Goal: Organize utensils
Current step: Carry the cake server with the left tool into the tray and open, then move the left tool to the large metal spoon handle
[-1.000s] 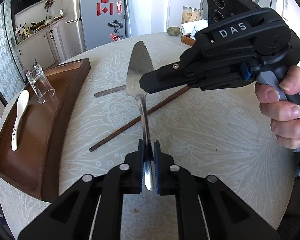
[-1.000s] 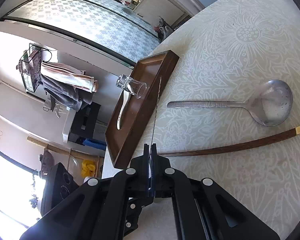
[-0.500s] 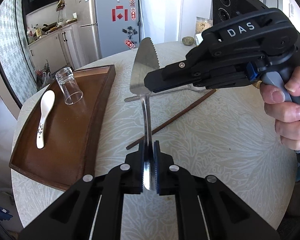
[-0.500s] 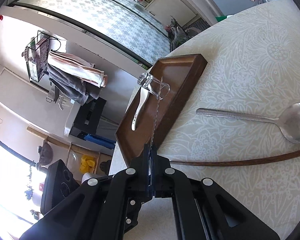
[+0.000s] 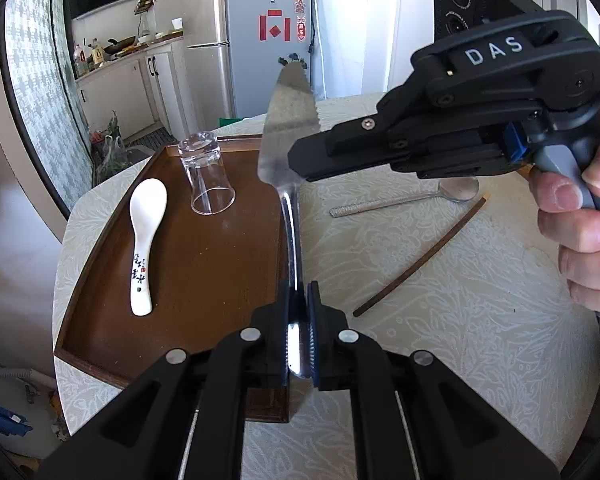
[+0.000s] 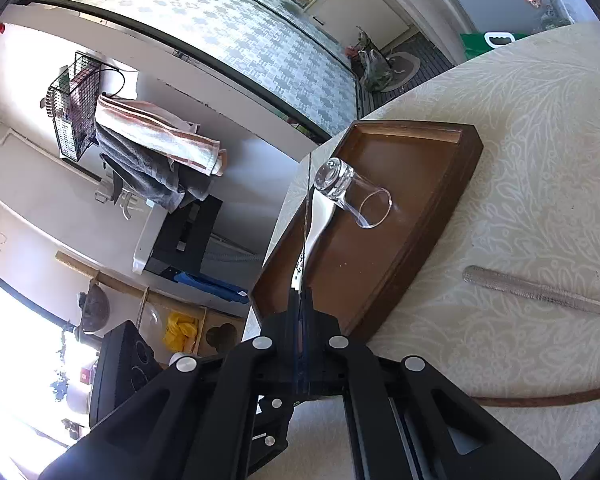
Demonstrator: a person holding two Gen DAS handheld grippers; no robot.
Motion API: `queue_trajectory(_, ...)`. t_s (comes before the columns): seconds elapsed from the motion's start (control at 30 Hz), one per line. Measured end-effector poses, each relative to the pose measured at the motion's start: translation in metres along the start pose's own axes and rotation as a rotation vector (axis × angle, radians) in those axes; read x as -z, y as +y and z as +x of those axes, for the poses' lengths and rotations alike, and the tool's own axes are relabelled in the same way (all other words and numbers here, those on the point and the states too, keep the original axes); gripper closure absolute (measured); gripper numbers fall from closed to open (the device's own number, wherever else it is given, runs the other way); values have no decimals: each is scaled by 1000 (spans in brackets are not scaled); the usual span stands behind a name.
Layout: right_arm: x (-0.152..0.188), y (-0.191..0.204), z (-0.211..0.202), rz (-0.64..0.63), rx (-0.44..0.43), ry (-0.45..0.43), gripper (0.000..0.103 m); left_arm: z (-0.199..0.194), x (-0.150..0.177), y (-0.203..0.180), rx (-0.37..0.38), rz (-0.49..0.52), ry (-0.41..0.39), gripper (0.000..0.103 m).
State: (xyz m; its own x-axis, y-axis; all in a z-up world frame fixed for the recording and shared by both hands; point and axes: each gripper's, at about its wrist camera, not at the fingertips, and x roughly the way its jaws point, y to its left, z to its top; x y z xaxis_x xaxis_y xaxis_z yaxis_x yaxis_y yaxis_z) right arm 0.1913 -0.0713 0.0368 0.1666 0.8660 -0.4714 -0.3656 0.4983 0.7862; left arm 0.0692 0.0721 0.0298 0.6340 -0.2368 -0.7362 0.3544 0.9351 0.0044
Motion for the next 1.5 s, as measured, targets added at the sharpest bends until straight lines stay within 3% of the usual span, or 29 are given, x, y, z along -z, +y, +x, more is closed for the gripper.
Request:
queue_trajectory(0.33, -22, -10, 26, 53, -41, 0, 102, 12, -14, 27, -72, 21, 38, 94)
queue_trajectory(0.77, -24, -40, 50, 143, -28, 39, 100, 30, -3, 39, -66, 11, 90, 94)
queue_trajectory(0.9, -24, -42, 51, 151, -17, 43, 96, 32, -2, 42, -66, -4, 92, 93)
queue_trajectory(0.97, -23, -42, 49, 151, -12, 37, 85, 32, -2, 44, -65, -14, 91, 93)
queue_trajectory(1.03, -24, -40, 46, 148, -6, 23, 53, 31, -2, 46, -64, -25, 87, 79)
queue_trajectory(1.1, -24, -37, 43, 141, 1, 11, 51, 30, -1, 46, -71, -29, 80, 54)
queue_trajectory(1.17, -24, -36, 40, 143, 9, 5, 48, 28, -1, 46, -73, -33, 76, 52)
queue_trajectory(1.23, -23, -36, 35, 146, 23, 0, 37, 24, -2, 44, -76, -32, 71, 46)
queue_trajectory(1.5, -20, -35, -9, 107, 61, -49, 24, -1, -8, 21, -90, 9, 24, 29)
